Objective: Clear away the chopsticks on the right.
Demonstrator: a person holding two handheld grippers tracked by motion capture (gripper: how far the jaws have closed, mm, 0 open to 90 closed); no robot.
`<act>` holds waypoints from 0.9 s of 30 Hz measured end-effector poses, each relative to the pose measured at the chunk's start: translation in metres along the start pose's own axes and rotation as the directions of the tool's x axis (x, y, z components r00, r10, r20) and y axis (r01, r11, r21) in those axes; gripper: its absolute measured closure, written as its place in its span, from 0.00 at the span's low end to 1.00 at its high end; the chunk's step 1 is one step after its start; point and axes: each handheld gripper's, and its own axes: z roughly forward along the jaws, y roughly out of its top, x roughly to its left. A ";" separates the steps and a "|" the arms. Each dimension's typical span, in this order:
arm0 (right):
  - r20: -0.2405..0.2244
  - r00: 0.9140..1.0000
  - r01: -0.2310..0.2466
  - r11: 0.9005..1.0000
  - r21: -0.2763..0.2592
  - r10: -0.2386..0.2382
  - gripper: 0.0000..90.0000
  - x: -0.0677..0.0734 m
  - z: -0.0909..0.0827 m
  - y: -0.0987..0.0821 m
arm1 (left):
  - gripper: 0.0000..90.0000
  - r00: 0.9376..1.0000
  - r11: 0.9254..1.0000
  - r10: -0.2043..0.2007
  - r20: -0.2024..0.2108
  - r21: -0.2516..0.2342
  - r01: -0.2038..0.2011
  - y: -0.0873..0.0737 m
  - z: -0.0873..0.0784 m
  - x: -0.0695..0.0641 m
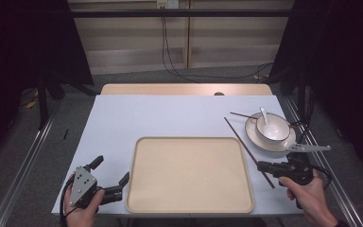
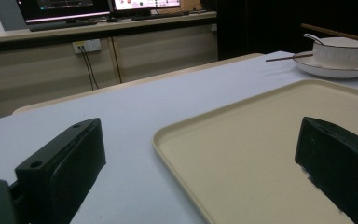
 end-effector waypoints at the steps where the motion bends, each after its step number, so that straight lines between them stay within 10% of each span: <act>1: 0.000 1.000 0.000 1.000 0.000 0.000 0.95 0.000 0.000 0.000 | 0.02 1.000 1.000 0.004 0.005 0.003 -0.004 0.000 0.000 0.000; 27: 0.023 0.989 -0.145 0.981 0.131 0.144 0.95 0.027 0.054 -0.018 | 0.03 1.000 1.000 -0.002 0.001 -0.022 0.002 0.000 -0.007 -0.002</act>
